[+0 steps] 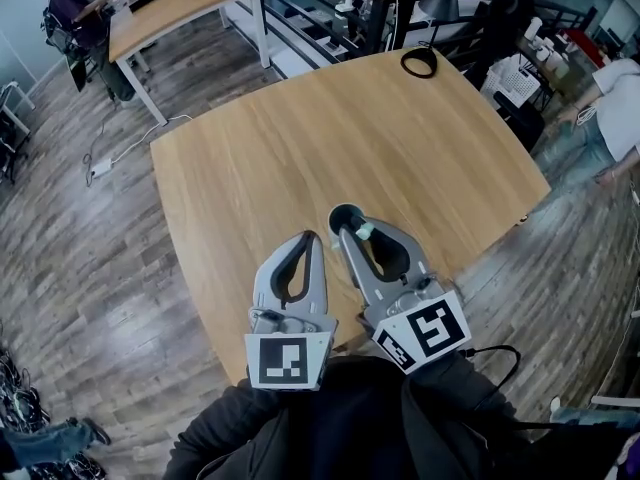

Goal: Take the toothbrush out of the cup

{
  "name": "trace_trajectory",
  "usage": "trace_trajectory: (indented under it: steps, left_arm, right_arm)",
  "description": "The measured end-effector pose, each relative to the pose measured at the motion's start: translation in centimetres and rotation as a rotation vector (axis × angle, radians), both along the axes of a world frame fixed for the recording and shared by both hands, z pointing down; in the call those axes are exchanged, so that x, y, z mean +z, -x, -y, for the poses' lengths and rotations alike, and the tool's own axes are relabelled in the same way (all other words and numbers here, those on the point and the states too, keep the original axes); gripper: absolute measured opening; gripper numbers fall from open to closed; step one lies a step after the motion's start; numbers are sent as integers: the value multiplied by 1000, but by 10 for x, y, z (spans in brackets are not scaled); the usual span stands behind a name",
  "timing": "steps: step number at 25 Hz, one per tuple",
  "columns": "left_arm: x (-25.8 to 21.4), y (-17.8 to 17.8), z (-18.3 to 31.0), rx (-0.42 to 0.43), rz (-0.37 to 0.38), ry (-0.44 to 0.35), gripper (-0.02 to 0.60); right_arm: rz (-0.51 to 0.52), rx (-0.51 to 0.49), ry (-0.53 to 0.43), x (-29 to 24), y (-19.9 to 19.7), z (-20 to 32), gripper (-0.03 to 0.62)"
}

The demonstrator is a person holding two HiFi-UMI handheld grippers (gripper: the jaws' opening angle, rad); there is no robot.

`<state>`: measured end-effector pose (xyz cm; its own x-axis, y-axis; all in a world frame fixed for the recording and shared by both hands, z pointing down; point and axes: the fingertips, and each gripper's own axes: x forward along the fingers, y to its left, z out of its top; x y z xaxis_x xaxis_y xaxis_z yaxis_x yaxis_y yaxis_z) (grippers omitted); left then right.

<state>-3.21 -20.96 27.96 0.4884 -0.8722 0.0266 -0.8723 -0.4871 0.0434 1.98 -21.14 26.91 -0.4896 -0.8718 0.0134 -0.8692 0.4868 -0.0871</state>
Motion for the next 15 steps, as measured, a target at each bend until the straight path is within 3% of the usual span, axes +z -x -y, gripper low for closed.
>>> trace_trajectory:
  steps: [15]
  left_arm:
    - [0, 0, 1, 10, 0, -2, 9]
  right_arm:
    - [2, 13, -14, -1, -2, 0, 43]
